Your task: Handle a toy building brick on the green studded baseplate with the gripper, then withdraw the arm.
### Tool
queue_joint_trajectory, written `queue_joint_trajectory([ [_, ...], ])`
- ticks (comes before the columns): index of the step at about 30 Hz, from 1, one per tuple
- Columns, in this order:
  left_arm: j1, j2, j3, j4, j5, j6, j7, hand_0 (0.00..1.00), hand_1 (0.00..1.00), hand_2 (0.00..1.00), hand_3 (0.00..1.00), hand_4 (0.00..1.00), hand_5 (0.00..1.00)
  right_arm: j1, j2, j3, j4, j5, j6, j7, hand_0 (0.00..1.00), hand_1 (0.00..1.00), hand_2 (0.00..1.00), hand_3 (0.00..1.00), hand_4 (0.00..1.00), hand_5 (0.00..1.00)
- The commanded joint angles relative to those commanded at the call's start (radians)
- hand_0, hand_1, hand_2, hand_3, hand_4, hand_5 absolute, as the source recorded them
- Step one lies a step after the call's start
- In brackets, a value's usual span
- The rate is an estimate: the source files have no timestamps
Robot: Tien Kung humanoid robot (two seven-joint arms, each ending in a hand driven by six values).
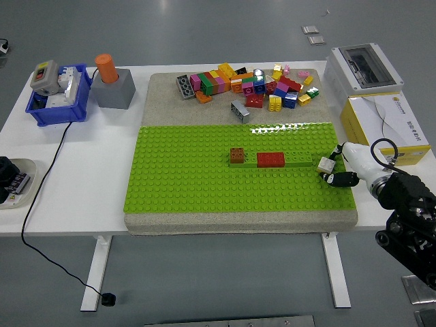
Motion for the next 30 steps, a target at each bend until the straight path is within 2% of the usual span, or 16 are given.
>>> queue_joint_trajectory([
  [3, 0.0, 0.0, -0.001, 0.0, 0.001, 0.0, 0.0, 0.652, 0.61, 0.587, 0.623, 0.644, 0.158, 0.0, 0.001, -0.003, -0.005, 0.002, -0.004, 0.003, 0.741, 0.714, 0.742, 0.555, 0.74, 0.373],
  [4, 0.0, -0.001, -0.001, 0.0, 0.001, 0.0, 0.0, 0.652, 0.61, 0.587, 0.624, 0.644, 0.159, 0.0, 0.001, -0.004, -0.006, 0.002, -0.005, 0.004, 0.74, 0.708, 0.727, 0.535, 0.604, 0.267],
  [9, 0.0, -0.002, 0.001, 0.0, 0.0, 0.0, 0.0, 0.652, 0.61, 0.587, 0.624, 0.644, 0.159, -0.002, 0.003, -0.005, -0.014, -0.006, -0.011, 0.008, 0.74, 0.708, 0.727, 0.535, 0.604, 0.267],
  [10, 0.0, -0.002, 0.001, 0.0, 0.0, 0.0, 0.0, 0.652, 0.61, 0.587, 0.624, 0.644, 0.159, -0.002, 0.003, -0.005, -0.015, -0.009, -0.012, 0.009, 0.736, 0.705, 0.72, 0.522, 0.554, 0.24],
  [21, 0.0, -0.002, 0.002, 0.0, -0.002, 0.0, 0.0, 0.652, 0.61, 0.587, 0.624, 0.645, 0.158, -0.001, 0.0, -0.006, -0.014, -0.024, -0.02, 0.017, 0.737, 0.704, 0.718, 0.497, 0.573, 0.266],
  [22, -0.001, -0.002, 0.002, 0.0, -0.002, 0.0, 0.0, 0.652, 0.61, 0.587, 0.624, 0.645, 0.159, -0.001, 0.0, -0.006, -0.015, -0.024, -0.02, 0.017, 0.737, 0.703, 0.717, 0.488, 0.6, 0.283],
  [30, -0.001, -0.003, 0.001, 0.0, 0.001, 0.0, 0.001, 0.652, 0.61, 0.587, 0.624, 0.645, 0.16, 0.013, -0.014, -0.018, -0.016, -0.032, -0.025, 0.03, 0.737, 0.702, 0.717, 0.488, 0.599, 0.277],
])
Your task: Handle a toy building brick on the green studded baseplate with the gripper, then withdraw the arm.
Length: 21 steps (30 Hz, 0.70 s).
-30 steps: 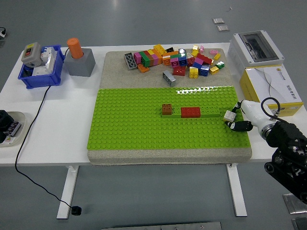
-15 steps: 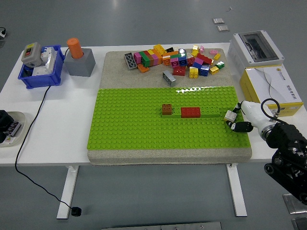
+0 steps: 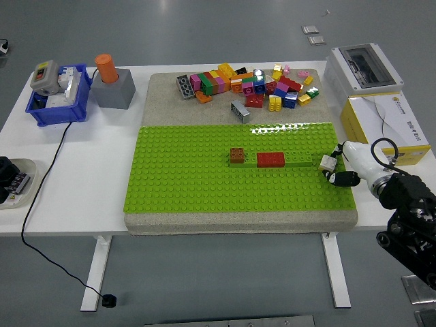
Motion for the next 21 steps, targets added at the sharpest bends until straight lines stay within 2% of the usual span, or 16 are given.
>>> queue_joint_trajectory([
  [3, 0.0, 0.001, -0.002, 0.0, 0.002, 0.0, 0.0, 0.652, 0.61, 0.587, 0.624, 0.645, 0.16, 0.018, -0.014, -0.011, -0.004, -0.007, -0.006, 0.018, 0.737, 0.702, 0.717, 0.488, 0.599, 0.277],
  [4, 0.0, 0.001, -0.003, 0.0, 0.002, 0.0, 0.0, 0.652, 0.61, 0.587, 0.624, 0.645, 0.159, 0.025, -0.02, -0.014, -0.006, -0.01, -0.008, 0.025, 0.738, 0.702, 0.717, 0.504, 0.555, 0.237],
  [10, -0.004, 0.002, -0.003, 0.0, 0.004, 0.0, 0.0, 0.652, 0.61, 0.587, 0.624, 0.645, 0.159, 0.075, -0.046, -0.053, -0.043, -0.021, -0.026, 0.071, 0.738, 0.702, 0.717, 0.504, 0.555, 0.237],
  [21, -0.01, 0.004, 0.003, 0.0, 0.002, 0.0, 0.001, 0.652, 0.61, 0.587, 0.624, 0.646, 0.159, 0.18, -0.033, -0.138, -0.204, -0.044, -0.086, 0.202, 0.728, 0.7, 0.715, 0.512, 0.538, 0.222],
])
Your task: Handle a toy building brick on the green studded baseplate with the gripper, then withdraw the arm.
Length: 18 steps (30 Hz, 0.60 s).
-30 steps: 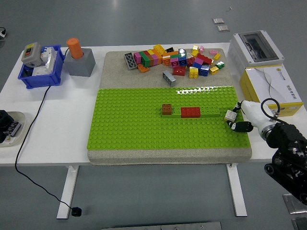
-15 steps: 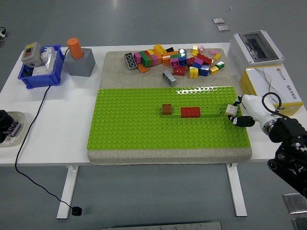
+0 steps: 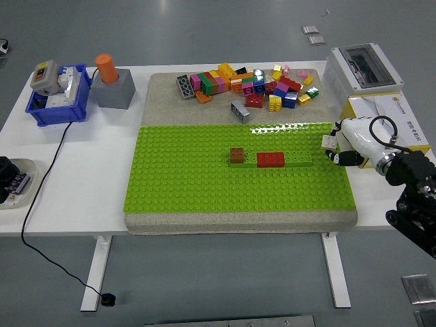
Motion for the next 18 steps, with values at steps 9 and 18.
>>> queue_joint_trajectory([
  [9, -0.001, -0.002, 0.007, 0.0, -0.007, 0.001, 0.002, 0.651, 0.61, 0.587, 0.624, 0.646, 0.159, 0.04, 0.028, -0.066, -0.084, 0.014, -0.012, 0.036, 0.719, 0.703, 0.723, 0.601, 0.528, 0.21],
  [18, 0.0, -0.003, 0.011, 0.0, -0.012, 0.002, 0.005, 0.653, 0.61, 0.587, 0.624, 0.646, 0.159, 0.046, 0.038, -0.068, -0.119, -0.004, -0.012, 0.034, 0.724, 0.715, 0.741, 0.636, 0.525, 0.207],
])
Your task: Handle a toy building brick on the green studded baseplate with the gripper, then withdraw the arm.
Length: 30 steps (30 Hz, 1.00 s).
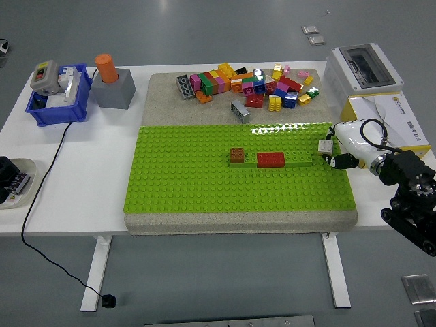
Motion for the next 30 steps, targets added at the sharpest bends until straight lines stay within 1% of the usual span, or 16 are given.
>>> queue_joint_trajectory([
  [1, 0.0, 0.0, 0.001, 0.0, -0.001, 0.0, 0.0, 0.653, 0.61, 0.587, 0.624, 0.646, 0.159, 0.0, 0.001, 0.001, -0.002, -0.002, 0.001, -0.001, 0.724, 0.715, 0.741, 0.636, 0.525, 0.207],
  [2, 0.0, 0.0, 0.002, 0.0, -0.002, 0.0, 0.0, 0.652, 0.61, 0.587, 0.624, 0.646, 0.159, 0.0, 0.001, 0.001, -0.004, -0.003, 0.001, -0.002, 0.729, 0.722, 0.765, 0.656, 0.523, 0.198],
  [13, 0.001, -0.002, 0.011, 0.0, -0.012, 0.001, 0.0, 0.652, 0.61, 0.586, 0.624, 0.645, 0.159, -0.002, 0.006, 0.007, -0.01, -0.007, 0.006, -0.01, 0.731, 0.73, 0.779, 0.674, 0.517, 0.18],
  [14, 0.001, -0.002, 0.011, 0.0, -0.013, 0.001, 0.0, 0.652, 0.611, 0.587, 0.624, 0.645, 0.159, -0.002, 0.006, 0.007, -0.01, -0.008, 0.006, -0.011, 0.738, 0.734, 0.788, 0.693, 0.534, 0.17],
  [19, 0.001, -0.002, 0.012, 0.0, -0.014, 0.001, 0.001, 0.652, 0.611, 0.587, 0.624, 0.645, 0.159, -0.003, 0.007, 0.008, -0.01, -0.008, 0.007, -0.014, 0.738, 0.734, 0.788, 0.693, 0.534, 0.17],
  [20, 0.002, -0.002, 0.012, 0.0, -0.015, 0.001, 0.0, 0.652, 0.61, 0.587, 0.624, 0.646, 0.159, -0.003, 0.007, 0.008, -0.01, -0.008, 0.007, -0.015, 0.74, 0.742, 0.791, 0.707, 0.57, 0.168],
  [25, 0.001, -0.002, 0.011, 0.0, -0.014, 0.001, 0.0, 0.652, 0.61, 0.587, 0.624, 0.646, 0.159, -0.004, 0.008, 0.01, -0.008, -0.011, 0.008, -0.018, 0.74, 0.742, 0.791, 0.707, 0.57, 0.168],
  [26, 0.001, -0.002, 0.012, 0.0, -0.014, 0.001, 0.0, 0.652, 0.61, 0.586, 0.624, 0.645, 0.159, -0.004, 0.008, 0.01, -0.008, -0.011, 0.008, -0.018, 0.746, 0.742, 0.794, 0.715, 0.599, 0.173],
  [30, 0.002, -0.002, 0.012, 0.0, -0.015, 0.001, 0.0, 0.652, 0.61, 0.586, 0.624, 0.645, 0.159, -0.007, 0.005, 0.015, 0.001, -0.012, 0.007, -0.021, 0.746, 0.742, 0.794, 0.715, 0.599, 0.173],
])
